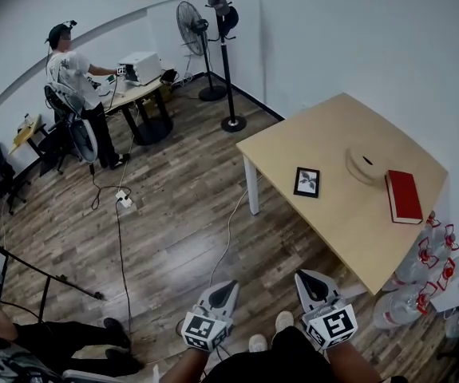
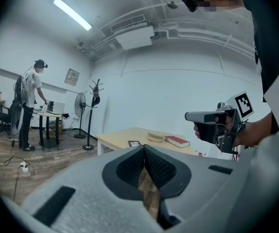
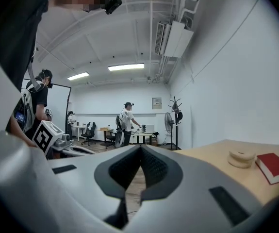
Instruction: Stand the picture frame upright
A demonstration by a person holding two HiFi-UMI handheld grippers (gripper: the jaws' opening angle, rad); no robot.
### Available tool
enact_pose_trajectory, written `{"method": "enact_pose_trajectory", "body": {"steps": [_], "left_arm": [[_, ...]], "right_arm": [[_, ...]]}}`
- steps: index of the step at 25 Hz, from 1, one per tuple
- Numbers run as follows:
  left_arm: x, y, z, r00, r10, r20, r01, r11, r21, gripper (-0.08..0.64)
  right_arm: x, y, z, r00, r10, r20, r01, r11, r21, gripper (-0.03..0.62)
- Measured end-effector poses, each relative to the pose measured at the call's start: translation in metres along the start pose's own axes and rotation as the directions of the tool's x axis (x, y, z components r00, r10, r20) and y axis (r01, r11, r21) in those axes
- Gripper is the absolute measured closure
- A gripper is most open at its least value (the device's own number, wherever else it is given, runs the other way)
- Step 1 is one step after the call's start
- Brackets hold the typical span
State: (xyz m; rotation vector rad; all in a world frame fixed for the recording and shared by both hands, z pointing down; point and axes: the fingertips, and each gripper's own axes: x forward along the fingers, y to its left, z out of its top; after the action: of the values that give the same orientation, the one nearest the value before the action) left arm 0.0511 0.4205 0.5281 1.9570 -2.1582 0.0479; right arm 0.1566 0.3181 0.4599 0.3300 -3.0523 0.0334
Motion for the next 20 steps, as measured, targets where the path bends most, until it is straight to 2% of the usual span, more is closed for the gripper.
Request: {"method": "enact_pose_trajectory", "body": {"steps": [9,20], "left_arm": [[0.059,0.028,0.014,1.0,0.014,-0.007,-0.014,1.0,-0.007,0.565],[0.167,0.061,0.048,1.0,0.012,-0.02,-0.012,1.0,0.019,0.565]], "right_arm": [[0.034,-0.048,0.001,1.0,0.019,0.005,-0.019,1.0,0.005,0.583],[0.1,-0.146,0.008,0.999,0.038,0.004,-0.038,0.999,0.018,0.583]]}}
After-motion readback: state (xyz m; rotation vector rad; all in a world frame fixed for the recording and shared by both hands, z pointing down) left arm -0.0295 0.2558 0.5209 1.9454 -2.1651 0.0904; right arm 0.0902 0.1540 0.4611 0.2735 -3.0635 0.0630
